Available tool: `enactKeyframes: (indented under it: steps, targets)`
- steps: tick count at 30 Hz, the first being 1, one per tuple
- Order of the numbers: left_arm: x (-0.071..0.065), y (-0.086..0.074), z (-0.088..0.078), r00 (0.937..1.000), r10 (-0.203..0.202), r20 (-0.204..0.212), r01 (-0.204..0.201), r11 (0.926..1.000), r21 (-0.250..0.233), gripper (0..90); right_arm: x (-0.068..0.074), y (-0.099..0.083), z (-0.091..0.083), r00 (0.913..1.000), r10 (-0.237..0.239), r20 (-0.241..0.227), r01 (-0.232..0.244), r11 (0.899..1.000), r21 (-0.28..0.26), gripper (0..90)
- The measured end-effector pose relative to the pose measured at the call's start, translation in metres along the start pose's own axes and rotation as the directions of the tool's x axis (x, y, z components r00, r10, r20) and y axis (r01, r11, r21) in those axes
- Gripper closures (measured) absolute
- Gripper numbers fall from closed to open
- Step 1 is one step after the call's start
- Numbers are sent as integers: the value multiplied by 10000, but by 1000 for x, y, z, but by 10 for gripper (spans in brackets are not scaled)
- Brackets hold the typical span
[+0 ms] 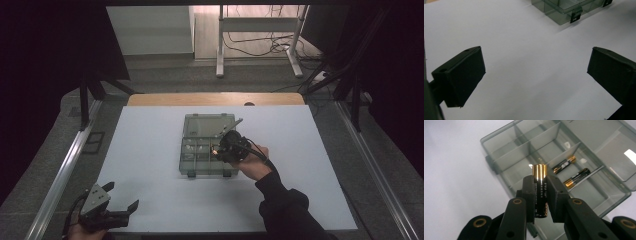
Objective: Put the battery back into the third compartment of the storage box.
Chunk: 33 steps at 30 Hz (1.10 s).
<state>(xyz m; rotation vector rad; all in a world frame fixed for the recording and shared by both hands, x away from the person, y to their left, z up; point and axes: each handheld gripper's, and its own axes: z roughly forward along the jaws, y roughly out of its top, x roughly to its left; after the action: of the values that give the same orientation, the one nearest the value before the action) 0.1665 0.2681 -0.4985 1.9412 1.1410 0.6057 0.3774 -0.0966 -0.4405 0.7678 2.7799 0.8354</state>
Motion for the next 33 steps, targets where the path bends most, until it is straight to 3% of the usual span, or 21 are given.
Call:
enactKeyframes:
  steps: [17, 22, 33]
  targets:
    - [1, 0, 0, 10000, -21, 15, 21, 10000, -28, 18, -22, 27, 12, 9957, 659, 653, -661, 9978, 2, 763]
    - [1, 0, 0, 10000, -40, 24, 40, 10000, -41, 18, -29, 30, 22, 9915, 801, 1020, -821, 9965, 156, 763]
    - [1, 0, 0, 10000, -47, 42, 47, 10000, -52, 18, -37, 33, 45, 9838, 1202, 1331, -1287, 9900, 576, 762]
